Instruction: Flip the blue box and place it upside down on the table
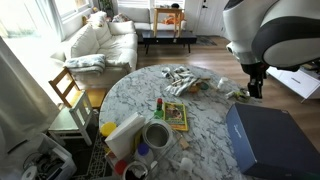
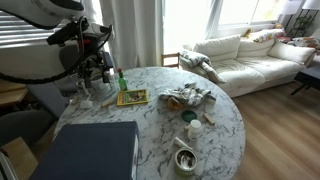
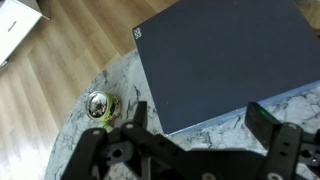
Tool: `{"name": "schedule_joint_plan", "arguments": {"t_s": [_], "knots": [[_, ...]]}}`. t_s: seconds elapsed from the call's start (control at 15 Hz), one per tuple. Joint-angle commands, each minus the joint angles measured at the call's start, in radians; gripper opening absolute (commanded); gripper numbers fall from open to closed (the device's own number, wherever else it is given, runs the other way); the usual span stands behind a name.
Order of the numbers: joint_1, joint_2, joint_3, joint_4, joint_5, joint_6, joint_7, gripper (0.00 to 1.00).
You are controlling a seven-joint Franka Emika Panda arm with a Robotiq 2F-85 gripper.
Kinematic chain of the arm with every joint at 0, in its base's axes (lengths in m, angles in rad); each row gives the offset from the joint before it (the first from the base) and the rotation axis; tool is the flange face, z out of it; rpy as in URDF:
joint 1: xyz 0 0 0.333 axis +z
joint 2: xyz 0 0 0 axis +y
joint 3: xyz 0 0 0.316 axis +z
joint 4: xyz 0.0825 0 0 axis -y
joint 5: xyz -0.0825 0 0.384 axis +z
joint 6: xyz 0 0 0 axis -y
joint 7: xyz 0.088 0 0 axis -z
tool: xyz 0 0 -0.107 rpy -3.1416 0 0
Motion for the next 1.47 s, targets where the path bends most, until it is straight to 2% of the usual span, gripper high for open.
{"name": "schedule_joint_plan", "arguments": {"t_s": [0.0,0.53,0.8,1.0,1.07,1.4], "knots": [[-0.007,-0.017,-0.019,0.002,0.032,0.018,0.011,1.0],[-0.046,0.012,-0.075,0.196,0.199,0.043,0.052,1.0],[-0.059,0.013,-0.094,0.273,0.235,0.103,0.024,1.0],[-0.061,0.004,-0.104,0.304,0.274,0.14,-0.011,1.0],[-0.059,0.004,-0.091,0.289,0.232,0.119,0.018,1.0],[-0.059,0.004,-0.094,0.307,0.249,0.126,0.01,1.0]]}}
